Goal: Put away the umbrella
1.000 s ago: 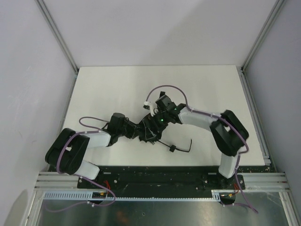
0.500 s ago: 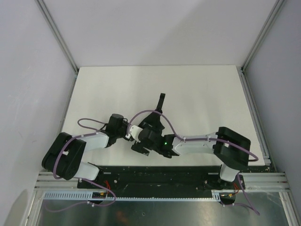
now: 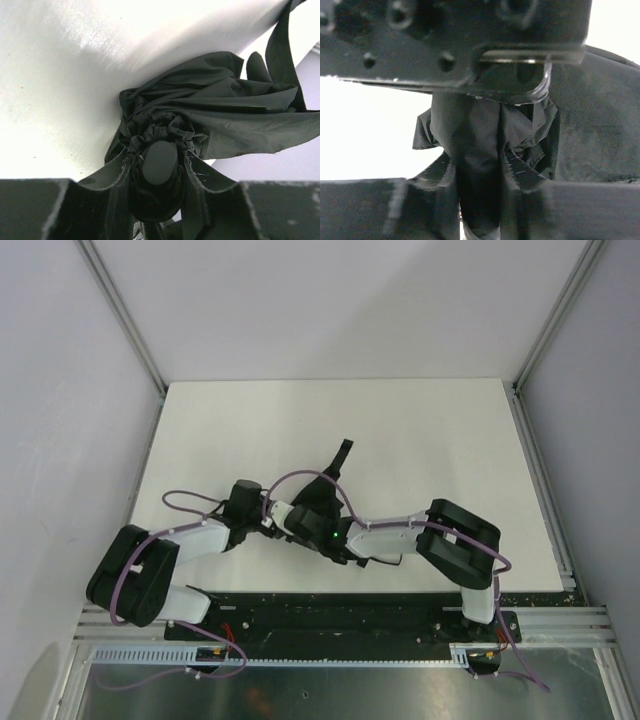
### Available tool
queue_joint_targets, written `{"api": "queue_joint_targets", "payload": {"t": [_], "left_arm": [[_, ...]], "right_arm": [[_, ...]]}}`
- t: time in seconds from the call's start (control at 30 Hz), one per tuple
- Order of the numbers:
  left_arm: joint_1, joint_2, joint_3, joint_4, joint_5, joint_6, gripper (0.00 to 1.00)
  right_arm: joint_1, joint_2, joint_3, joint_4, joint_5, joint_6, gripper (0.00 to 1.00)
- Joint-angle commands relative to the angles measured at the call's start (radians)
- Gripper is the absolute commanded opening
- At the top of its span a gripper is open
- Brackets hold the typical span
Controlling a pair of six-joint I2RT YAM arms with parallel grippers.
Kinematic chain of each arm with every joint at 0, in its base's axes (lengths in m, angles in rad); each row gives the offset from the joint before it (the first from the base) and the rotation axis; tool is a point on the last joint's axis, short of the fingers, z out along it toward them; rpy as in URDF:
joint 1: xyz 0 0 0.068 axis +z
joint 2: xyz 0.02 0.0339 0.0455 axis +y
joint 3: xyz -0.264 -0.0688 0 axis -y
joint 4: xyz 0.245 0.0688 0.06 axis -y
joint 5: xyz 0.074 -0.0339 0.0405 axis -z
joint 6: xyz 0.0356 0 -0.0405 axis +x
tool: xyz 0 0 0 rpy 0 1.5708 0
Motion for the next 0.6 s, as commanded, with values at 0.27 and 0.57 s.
{"api": "queue_joint_targets", "payload": {"t": [0.27,0.57], "left_arm": [[0.035,-0.171,0.043,-0.149,-0.131,0.223,0.96],[0.138,-0.369,-0.090,-0.011,-0.021,0.221,0.99]], "right_arm": [[-0.285,0.179,0.033,-0.357,-0.765,0.276,0.00],[-0.383,0.274,0.033,-0.278,-1.071,0.358,0.00]]}}
